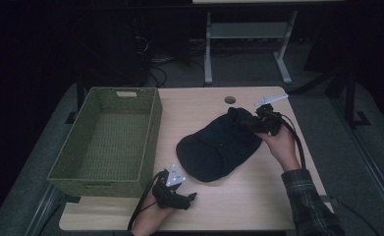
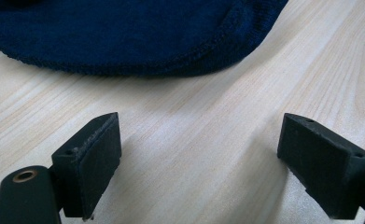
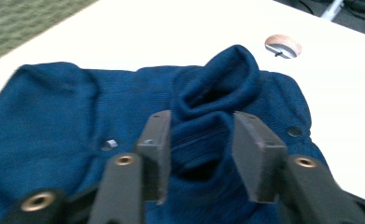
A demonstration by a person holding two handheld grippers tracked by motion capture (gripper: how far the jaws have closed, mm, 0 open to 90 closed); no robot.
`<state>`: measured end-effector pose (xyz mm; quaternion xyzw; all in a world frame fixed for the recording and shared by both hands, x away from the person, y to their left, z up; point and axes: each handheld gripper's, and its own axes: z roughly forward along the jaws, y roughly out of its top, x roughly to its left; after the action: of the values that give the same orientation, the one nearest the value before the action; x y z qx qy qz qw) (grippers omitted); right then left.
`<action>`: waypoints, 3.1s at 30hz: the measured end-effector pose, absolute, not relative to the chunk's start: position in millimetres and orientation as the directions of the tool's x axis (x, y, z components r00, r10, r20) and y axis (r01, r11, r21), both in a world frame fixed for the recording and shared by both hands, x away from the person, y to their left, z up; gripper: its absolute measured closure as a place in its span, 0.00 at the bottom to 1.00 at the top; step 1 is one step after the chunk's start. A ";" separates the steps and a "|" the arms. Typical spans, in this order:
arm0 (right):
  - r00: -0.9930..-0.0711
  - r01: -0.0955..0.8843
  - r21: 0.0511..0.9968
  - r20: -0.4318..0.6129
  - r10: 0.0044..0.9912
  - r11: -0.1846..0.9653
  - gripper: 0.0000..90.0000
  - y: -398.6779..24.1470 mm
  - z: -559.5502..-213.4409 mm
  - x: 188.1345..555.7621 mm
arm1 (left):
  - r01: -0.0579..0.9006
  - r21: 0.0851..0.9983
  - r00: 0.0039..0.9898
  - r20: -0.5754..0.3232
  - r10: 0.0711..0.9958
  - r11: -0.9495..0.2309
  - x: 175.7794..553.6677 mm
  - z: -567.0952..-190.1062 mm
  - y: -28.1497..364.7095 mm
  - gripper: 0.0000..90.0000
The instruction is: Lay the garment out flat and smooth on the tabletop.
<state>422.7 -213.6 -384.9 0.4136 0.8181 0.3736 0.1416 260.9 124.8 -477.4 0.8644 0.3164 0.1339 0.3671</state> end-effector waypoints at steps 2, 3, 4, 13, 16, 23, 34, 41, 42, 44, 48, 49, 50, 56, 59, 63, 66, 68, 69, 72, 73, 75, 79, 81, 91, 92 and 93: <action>-0.635 0.565 0.727 0.080 0.769 0.391 0.82 -213.0 -381.0 412.5 | 0.447 0.721 0.764 0.000 0.645 -0.529 261.0 -477.7 124.8 0.15; -0.652 0.561 0.725 0.088 0.753 0.400 0.90 -212.5 -380.6 406.1 | 0.447 0.720 0.765 0.000 0.645 -0.530 261.0 -477.6 124.9 0.15; -0.657 0.562 0.723 0.097 0.748 0.401 0.94 -211.9 -380.8 402.2 | 0.448 0.718 0.765 0.000 0.644 -0.532 260.9 -477.3 125.0 0.15; -0.719 0.543 0.717 0.130 0.682 0.436 1.00 -195.4 -397.5 362.1 | 0.443 0.721 0.766 0.004 0.643 -0.532 261.2 -477.5 125.1 0.15; -0.732 0.528 0.725 0.124 0.670 0.443 1.00 -189.5 -405.1 352.0 | 0.442 0.718 0.768 0.007 0.641 -0.538 261.3 -477.2 125.4 0.15; -0.739 0.533 0.711 0.126 0.661 0.459 1.00 -179.4 -434.2 335.3 | 0.448 0.717 0.765 0.001 0.644 -0.534 260.8 -477.4 125.1 0.15; -0.733 0.543 0.714 0.146 0.665 0.442 1.00 -163.6 -457.2 329.0 | 0.448 0.717 0.765 0.001 0.644 -0.534 260.8 -477.4 125.1 0.15; -0.735 0.538 0.682 0.093 0.672 0.495 1.00 -162.7 -467.6 327.2 | 0.448 0.717 0.765 0.001 0.644 -0.534 260.8 -477.4 125.1 0.15; -0.735 0.546 0.680 0.108 0.670 0.489 1.00 -165.2 -468.1 327.1 | 0.448 0.717 0.765 0.001 0.644 -0.534 260.8 -477.4 125.2 0.15; -0.736 0.550 0.670 0.108 0.668 0.498 1.00 -168.1 -466.9 326.9 | 0.448 0.717 0.765 0.001 0.644 -0.533 260.8 -477.4 125.1 0.15; -0.733 0.555 0.668 0.111 0.671 0.496 1.00 -171.5 -466.8 325.7 | 0.448 0.717 0.765 0.001 0.643 -0.534 260.8 -477.3 125.2 0.15; -0.734 0.553 0.667 0.106 0.671 0.499 1.00 -172.3 -466.6 324.8 | 0.448 0.717 0.766 0.001 0.643 -0.534 260.8 -477.4 125.2 0.15; -0.733 0.552 0.667 0.102 0.672 0.501 1.00 -173.3 -466.4 323.5 | 0.448 0.717 0.765 0.001 0.644 -0.534 260.8 -477.4 125.2 0.15; -0.717 0.569 0.655 0.099 0.690 0.497 1.00 -191.6 -465.1 312.6 | 0.448 0.717 0.765 0.001 0.644 -0.533 260.7 -477.4 125.1 0.15; -0.707 0.579 0.654 0.105 0.700 0.487 1.00 -204.0 -465.1 306.1 | 0.450 0.717 0.763 0.001 0.647 -0.532 260.5 -477.4 125.0 0.14; -0.695 0.595 0.640 0.106 0.711 0.486 1.00 -220.6 -463.6 299.3 | 0.453 0.715 0.760 0.002 0.650 -0.532 260.2 -477.2 124.7 0.14; -0.688 0.603 0.639 0.112 0.717 0.478 1.00 -233.1 -463.7 293.7 | 0.456 0.705 0.765 0.000 0.644 -0.543 261.2 -475.9 124.2 0.14; -0.683 0.608 0.635 0.111 0.722 0.477 1.00 -241.6 -463.2 289.9 | 0.462 0.698 0.765 -0.001 0.644 -0.547 261.4 -475.0 123.4 0.14; -0.680 0.609 0.636 0.112 0.725 0.474 1.00 -245.9 -463.4 287.7 | 0.464 0.695 0.766 -0.001 0.643 -0.550 261.3 -474.6 122.8 0.14; -0.677 0.613 0.638 0.118 0.727 0.467 1.00 -259.1 -463.7 282.5 | 0.473 0.684 0.771 -0.016 0.637 -0.555 261.2 -472.5 121.4 0.14; -0.674 0.613 0.640 0.118 0.729 0.463 1.00 -262.6 -463.9 281.2 | 0.478 0.683 0.774 -0.031 0.632 -0.552 261.6 -471.6 120.9 0.15; -0.671 0.616 0.639 0.118 0.732 0.461 1.00 -267.7 -463.5 279.5 | 0.485 0.684 0.778 -0.053 0.625 -0.545 262.1 -469.9 119.6 0.16; -0.673 0.599 0.653 0.096 0.734 0.464 1.00 -268.6 -458.8 278.4 | 0.487 0.697 0.790 -0.094 0.606 -0.527 265.2 -462.4 115.2 0.28; -0.670 0.590 0.670 0.094 0.736 0.451 1.00 -269.1 -454.6 278.2 | 0.482 0.703 0.798 -0.106 0.594 -0.522 269.2 -455.7 113.1 0.36; -0.645 0.588 0.702 0.110 0.756 0.401 1.00 -271.9 -447.8 282.4 | 0.462 0.733 0.810 -0.119 0.574 -0.500 308.0 -428.9 85.0 1.00; -0.643 0.590 0.702 0.109 0.758 0.400 1.00 -271.8 -448.2 282.9 | 0.463 0.728 0.811 -0.118 0.572 -0.506 312.3 -428.4 81.6 1.00; -0.642 0.591 0.701 0.108 0.759 0.400 1.00 -271.8 -448.5 283.0 | 0.460 0.724 0.815 -0.113 0.569 -0.515 319.3 -428.4 75.8 1.00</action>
<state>283.0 -271.8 -448.5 0.4073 0.8287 0.3662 0.1149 319.3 75.8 -428.4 0.8675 0.2965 0.0693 0.3933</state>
